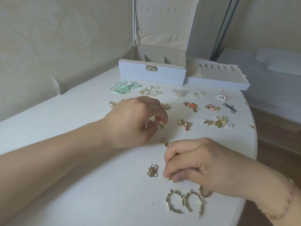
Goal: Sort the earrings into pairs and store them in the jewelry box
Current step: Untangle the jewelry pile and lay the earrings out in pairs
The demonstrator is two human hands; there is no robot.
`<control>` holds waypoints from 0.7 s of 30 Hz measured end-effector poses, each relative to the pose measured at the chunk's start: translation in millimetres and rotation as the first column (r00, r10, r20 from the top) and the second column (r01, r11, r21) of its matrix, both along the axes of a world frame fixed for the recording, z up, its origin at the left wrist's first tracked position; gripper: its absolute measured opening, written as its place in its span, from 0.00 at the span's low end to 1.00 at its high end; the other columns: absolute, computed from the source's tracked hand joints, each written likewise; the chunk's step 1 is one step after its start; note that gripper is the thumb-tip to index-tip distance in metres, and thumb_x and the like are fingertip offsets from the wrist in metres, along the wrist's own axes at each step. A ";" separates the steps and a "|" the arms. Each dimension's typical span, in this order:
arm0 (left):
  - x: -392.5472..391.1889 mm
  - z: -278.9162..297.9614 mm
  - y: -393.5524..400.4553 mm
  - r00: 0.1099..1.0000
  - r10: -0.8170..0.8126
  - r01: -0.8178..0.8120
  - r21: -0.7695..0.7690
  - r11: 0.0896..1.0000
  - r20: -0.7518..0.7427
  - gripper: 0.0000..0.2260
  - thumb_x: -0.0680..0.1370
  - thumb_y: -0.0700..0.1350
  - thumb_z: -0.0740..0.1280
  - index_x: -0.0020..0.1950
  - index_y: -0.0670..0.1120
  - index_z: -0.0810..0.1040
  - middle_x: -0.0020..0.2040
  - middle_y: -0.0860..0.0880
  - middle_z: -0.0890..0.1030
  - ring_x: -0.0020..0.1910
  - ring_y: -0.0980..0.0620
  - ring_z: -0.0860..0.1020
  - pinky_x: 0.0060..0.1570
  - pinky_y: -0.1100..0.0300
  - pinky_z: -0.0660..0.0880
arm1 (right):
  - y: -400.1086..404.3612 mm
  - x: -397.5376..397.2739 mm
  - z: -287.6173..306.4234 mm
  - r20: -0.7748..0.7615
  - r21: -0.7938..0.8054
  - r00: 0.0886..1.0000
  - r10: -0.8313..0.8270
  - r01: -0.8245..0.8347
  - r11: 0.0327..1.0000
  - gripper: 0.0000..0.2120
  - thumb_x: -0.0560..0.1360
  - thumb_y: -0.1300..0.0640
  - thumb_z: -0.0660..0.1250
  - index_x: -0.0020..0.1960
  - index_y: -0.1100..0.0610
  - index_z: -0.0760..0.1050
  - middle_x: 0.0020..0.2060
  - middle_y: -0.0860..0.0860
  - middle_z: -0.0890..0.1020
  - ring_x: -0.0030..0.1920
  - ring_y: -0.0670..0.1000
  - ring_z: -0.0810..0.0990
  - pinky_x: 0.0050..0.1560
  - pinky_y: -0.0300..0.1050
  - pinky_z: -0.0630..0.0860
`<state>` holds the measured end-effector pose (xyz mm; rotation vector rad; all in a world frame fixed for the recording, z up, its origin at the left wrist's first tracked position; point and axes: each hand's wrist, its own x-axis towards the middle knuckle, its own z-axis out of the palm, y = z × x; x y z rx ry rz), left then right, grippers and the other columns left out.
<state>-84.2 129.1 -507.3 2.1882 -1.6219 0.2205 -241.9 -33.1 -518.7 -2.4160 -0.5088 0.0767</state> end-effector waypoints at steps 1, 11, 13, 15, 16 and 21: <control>0.2 0.0 0.0 1.000 -0.003 0.003 -0.003 1.000 0.003 0.16 0.68 0.41 0.60 0.50 0.54 0.80 0.45 0.59 0.79 0.47 0.56 0.75 0.39 0.54 0.76 | 0.1 0.1 -0.6 -0.001 0.006 1.000 -0.004 0.004 1.000 0.06 0.74 0.60 0.70 0.47 0.51 0.83 0.45 0.40 0.77 0.39 0.39 0.77 0.41 0.27 0.68; 2.3 -2.8 -0.4 1.000 0.017 -0.017 0.000 1.000 -0.008 0.14 0.69 0.43 0.60 0.49 0.53 0.80 0.44 0.58 0.78 0.46 0.56 0.75 0.38 0.57 0.75 | -35.7 7.9 -5.2 0.272 0.107 0.905 -0.326 0.309 0.945 0.09 0.70 0.68 0.72 0.39 0.54 0.82 0.40 0.44 0.81 0.41 0.44 0.81 0.44 0.31 0.74; 3.0 -4.0 0.0 0.999 0.033 -0.033 0.008 0.999 0.003 0.14 0.69 0.43 0.60 0.50 0.54 0.80 0.44 0.59 0.78 0.47 0.56 0.75 0.37 0.59 0.73 | -42.9 12.8 -7.7 0.260 0.110 0.882 -0.393 0.377 0.920 0.12 0.69 0.71 0.73 0.39 0.54 0.83 0.40 0.44 0.82 0.42 0.45 0.81 0.44 0.32 0.75; 3.0 -4.9 0.0 0.999 0.045 -0.045 0.013 0.999 0.008 0.14 0.70 0.44 0.60 0.50 0.54 0.80 0.44 0.59 0.78 0.47 0.57 0.75 0.36 0.60 0.71 | -46.5 15.0 -12.1 0.235 0.093 0.888 -0.395 0.384 0.919 0.12 0.70 0.70 0.73 0.40 0.53 0.83 0.41 0.44 0.81 0.41 0.45 0.81 0.43 0.35 0.76; 3.1 -5.0 -0.2 0.999 0.047 -0.047 0.014 0.999 0.006 0.14 0.69 0.44 0.60 0.50 0.55 0.80 0.44 0.59 0.78 0.47 0.57 0.75 0.36 0.60 0.71 | -46.9 15.0 -13.3 0.231 0.086 0.893 -0.387 0.377 0.922 0.11 0.70 0.68 0.73 0.41 0.52 0.83 0.41 0.44 0.81 0.41 0.46 0.81 0.43 0.36 0.76; 3.7 -5.1 -1.2 0.996 0.073 -0.074 -0.044 0.996 -0.044 0.13 0.69 0.43 0.61 0.48 0.54 0.80 0.43 0.59 0.77 0.41 0.57 0.72 0.38 0.55 0.76 | -34.3 9.3 1.7 0.341 0.050 0.879 -0.334 0.338 0.940 0.07 0.72 0.57 0.70 0.48 0.51 0.83 0.43 0.44 0.80 0.36 0.43 0.74 0.39 0.31 0.69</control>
